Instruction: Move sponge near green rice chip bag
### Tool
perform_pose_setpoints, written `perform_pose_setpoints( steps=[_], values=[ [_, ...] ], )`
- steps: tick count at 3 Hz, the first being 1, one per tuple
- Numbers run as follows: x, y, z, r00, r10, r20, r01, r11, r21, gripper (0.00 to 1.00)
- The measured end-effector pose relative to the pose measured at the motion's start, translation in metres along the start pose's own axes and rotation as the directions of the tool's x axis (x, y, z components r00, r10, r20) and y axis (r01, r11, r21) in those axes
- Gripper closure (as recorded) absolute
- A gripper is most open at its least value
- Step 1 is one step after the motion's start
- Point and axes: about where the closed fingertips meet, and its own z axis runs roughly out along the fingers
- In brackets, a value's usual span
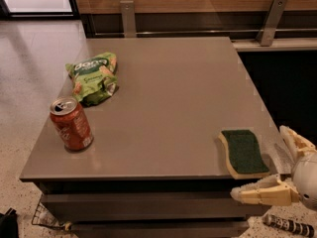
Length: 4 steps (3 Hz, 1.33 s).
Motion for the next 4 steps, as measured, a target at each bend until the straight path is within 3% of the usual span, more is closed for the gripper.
perform_pose_setpoints(
  steps=[1,2,3,4],
  values=[
    [0.014,-0.004,0.012,0.999,0.037,0.009,-0.037,0.9992,-0.015,0.0],
    [0.023,-0.006,0.021,0.998,0.064,0.019,-0.063,0.9976,-0.03,0.13],
    [0.021,-0.005,0.022,0.998,0.059,0.019,-0.058,0.9978,-0.033,0.43],
    [0.02,-0.004,0.023,0.998,0.056,0.019,-0.055,0.9979,-0.035,0.65]
  ],
)
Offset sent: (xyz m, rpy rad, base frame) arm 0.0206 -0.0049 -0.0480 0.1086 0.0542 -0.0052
